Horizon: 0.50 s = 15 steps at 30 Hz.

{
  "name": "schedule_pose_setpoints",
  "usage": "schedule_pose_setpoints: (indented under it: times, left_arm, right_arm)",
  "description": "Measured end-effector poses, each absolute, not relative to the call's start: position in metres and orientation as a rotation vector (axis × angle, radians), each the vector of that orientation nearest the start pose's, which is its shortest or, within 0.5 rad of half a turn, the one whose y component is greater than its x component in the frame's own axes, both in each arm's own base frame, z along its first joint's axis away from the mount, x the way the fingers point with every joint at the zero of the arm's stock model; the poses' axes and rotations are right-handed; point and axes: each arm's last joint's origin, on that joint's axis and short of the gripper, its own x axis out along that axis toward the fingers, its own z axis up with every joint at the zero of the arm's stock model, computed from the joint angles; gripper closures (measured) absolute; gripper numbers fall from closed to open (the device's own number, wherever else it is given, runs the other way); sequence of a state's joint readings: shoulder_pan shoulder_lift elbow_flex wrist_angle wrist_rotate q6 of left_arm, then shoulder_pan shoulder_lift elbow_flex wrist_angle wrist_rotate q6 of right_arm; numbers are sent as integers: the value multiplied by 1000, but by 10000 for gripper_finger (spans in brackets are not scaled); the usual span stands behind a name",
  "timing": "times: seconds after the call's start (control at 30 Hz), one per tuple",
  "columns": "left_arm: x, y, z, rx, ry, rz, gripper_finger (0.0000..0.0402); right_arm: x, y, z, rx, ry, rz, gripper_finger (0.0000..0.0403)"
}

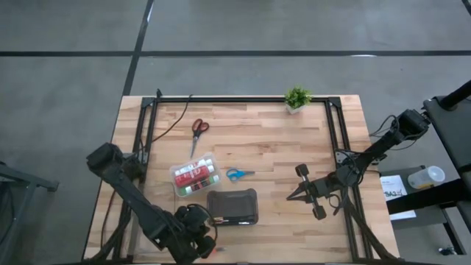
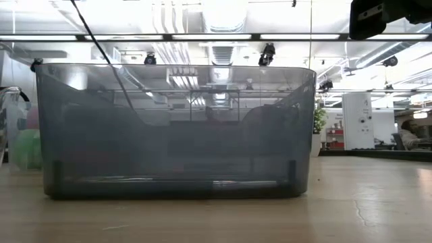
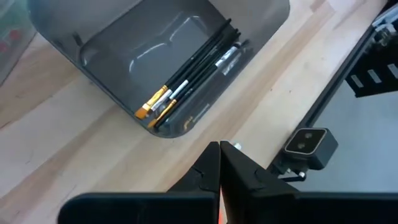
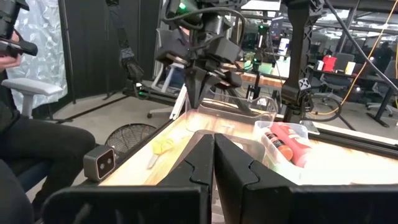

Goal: Pick & Place Paint Supplies
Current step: Put the orange scissors into the bottom transparent bin

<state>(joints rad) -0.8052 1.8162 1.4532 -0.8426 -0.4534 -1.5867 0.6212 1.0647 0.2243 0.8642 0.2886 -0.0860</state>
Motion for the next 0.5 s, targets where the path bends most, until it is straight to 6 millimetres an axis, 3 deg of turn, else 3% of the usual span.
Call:
schedule_pose_setpoints:
  times: [0.27,0.5]
  left_arm:
    - [267,-261,241,-727,896,430,338]
    - [269,-263,243,-609,899,339,284]
  right_arm:
    - [164,107,194,-75,-35,331,395]
    - [164,107,194,-75,-35,331,395]
